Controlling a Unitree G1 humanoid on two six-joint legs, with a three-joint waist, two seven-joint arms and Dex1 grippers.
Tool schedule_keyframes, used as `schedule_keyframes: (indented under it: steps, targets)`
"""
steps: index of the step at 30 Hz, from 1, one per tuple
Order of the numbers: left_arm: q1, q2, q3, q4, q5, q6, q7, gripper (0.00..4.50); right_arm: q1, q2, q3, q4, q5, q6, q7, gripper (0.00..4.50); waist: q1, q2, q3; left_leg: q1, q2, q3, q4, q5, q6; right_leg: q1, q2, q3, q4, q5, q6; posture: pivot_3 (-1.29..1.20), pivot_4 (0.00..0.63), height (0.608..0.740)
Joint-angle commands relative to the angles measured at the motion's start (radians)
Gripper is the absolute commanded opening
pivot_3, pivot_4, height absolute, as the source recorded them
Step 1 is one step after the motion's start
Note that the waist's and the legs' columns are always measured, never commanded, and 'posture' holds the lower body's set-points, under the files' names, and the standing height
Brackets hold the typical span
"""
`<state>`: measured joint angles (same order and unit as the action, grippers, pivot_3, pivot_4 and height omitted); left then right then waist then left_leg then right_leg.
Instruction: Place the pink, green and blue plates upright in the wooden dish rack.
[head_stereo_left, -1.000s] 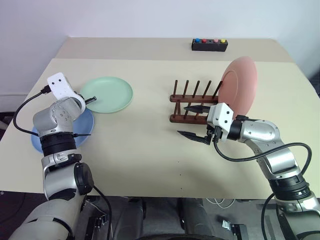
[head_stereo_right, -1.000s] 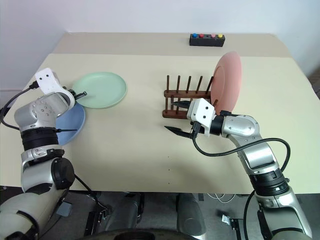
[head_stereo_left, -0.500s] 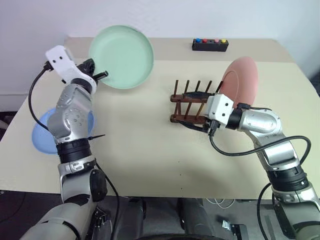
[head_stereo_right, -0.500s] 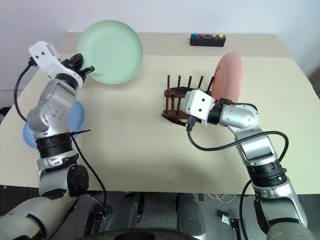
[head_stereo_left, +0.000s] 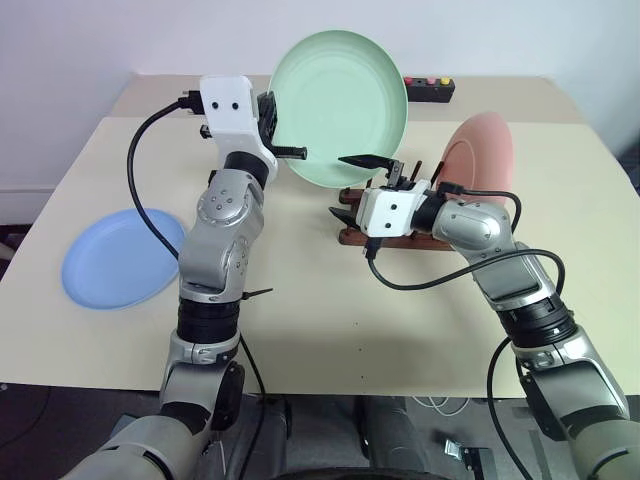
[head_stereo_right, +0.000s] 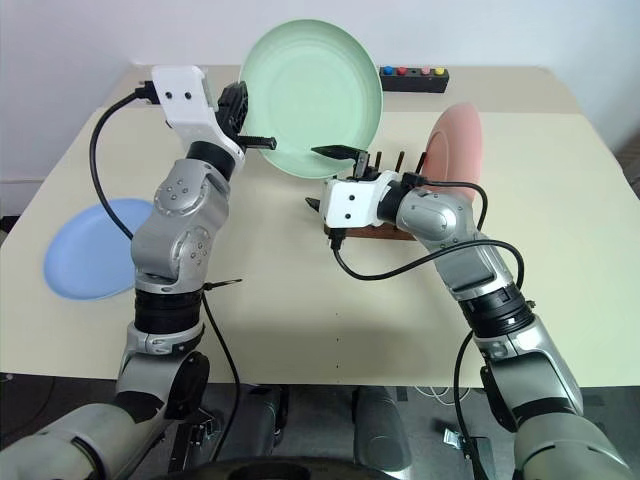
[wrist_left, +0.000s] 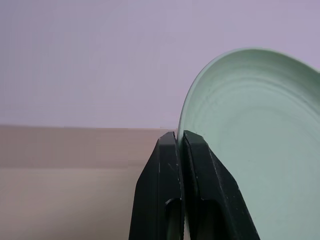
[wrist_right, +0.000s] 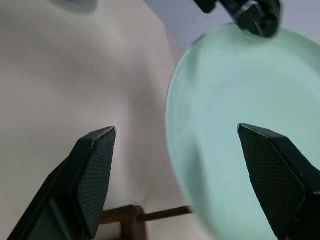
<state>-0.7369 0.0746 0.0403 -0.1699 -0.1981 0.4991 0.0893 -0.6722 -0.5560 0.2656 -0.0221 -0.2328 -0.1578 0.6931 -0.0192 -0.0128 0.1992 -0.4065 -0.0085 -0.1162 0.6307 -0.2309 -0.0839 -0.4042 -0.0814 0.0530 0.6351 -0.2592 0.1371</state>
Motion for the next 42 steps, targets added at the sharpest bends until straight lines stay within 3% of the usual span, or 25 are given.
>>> schedule_keyframes:
  steps: [1, 9, 12, 18, 24, 28, 34, 39, 42]
  targets:
    - [-0.019, -0.003, -0.016, -0.077, 0.019, 0.018, -0.002, 0.05, -0.036, 0.015, 0.004, 0.017, -0.049, -0.039, -0.043, 3.99, 0.001, 0.000, 0.000, 0.000, 0.000, 0.000, 0.000, 0.000, 0.000, 0.000, 0.000, 0.000, 0.000, 0.000, 0.000, 0.00, 0.150, 0.734]
    - [-0.028, -0.031, -0.010, -0.117, 0.005, 0.062, -0.010, 0.05, -0.042, 0.007, 0.021, 0.100, -0.163, -0.104, -0.118, 3.99, 0.004, 0.000, 0.000, 0.000, 0.000, 0.000, 0.000, 0.000, 0.001, 0.000, 0.000, 0.000, 0.000, 0.000, 0.000, 0.00, 0.150, 0.734]
    - [-0.022, -0.035, -0.011, -0.115, 0.006, 0.066, -0.017, 0.00, -0.040, 0.007, 0.021, 0.116, -0.179, -0.120, -0.132, 3.10, 0.003, 0.000, 0.000, 0.000, 0.000, 0.000, 0.000, 0.000, 0.001, 0.000, 0.000, 0.000, 0.000, 0.000, 0.000, 0.00, 0.150, 0.734]
    - [-0.018, -0.046, -0.004, -0.113, 0.005, 0.075, -0.025, 0.00, -0.037, 0.012, 0.011, 0.117, -0.180, -0.129, -0.151, 0.02, 0.002, 0.000, 0.000, 0.000, 0.000, 0.000, 0.000, 0.000, 0.001, 0.000, 0.000, 0.000, 0.000, 0.000, 0.000, 0.00, 0.150, 0.734]
    - [-0.015, -0.073, 0.027, -0.118, -0.030, 0.076, -0.034, 0.00, -0.035, 0.009, 0.012, 0.122, -0.187, -0.140, -0.161, 0.02, 0.002, 0.000, 0.000, 0.000, 0.000, 0.000, 0.000, 0.000, 0.001, 0.000, 0.000, 0.000, 0.000, 0.000, 0.000, 0.00, 0.150, 0.734]
    - [-0.016, -0.100, 0.078, -0.125, -0.082, 0.042, -0.037, 1.43, -0.035, 0.006, 0.010, 0.124, -0.201, -0.150, -0.176, 0.00, 0.003, 0.000, 0.000, 0.000, 0.000, 0.000, 0.000, 0.000, 0.001, 0.000, 0.000, 0.000, 0.000, 0.000, 0.000, 0.00, 0.150, 0.734]
    - [-0.041, -0.104, 0.163, -0.128, -0.135, -0.052, -0.025, 4.48, -0.046, 0.001, -0.001, 0.133, -0.206, -0.174, -0.200, 0.00, 0.001, 0.000, 0.000, 0.000, 0.000, 0.000, 0.000, 0.000, 0.001, 0.000, 0.000, 0.000, 0.000, 0.000, 0.000, 0.00, 0.150, 0.734]
    - [-0.067, -0.029, 0.263, -0.092, -0.108, -0.153, 0.021, 4.48, -0.062, 0.004, -0.044, 0.115, -0.145, -0.204, -0.212, 0.00, 0.001, 0.000, 0.000, 0.000, 0.000, 0.000, 0.000, 0.000, 0.001, 0.000, 0.000, 0.000, 0.000, 0.000, 0.000, 0.00, 0.150, 0.734]
    - [-0.040, 0.047, 0.279, -0.052, -0.077, -0.153, 0.015, 4.48, -0.068, 0.031, -0.113, 0.063, 0.012, -0.159, -0.178, 0.00, 0.001, 0.000, 0.000, 0.000, 0.000, 0.000, 0.000, 0.000, 0.001, 0.000, 0.000, 0.000, 0.000, 0.000, 0.000, 0.00, 0.150, 0.734]
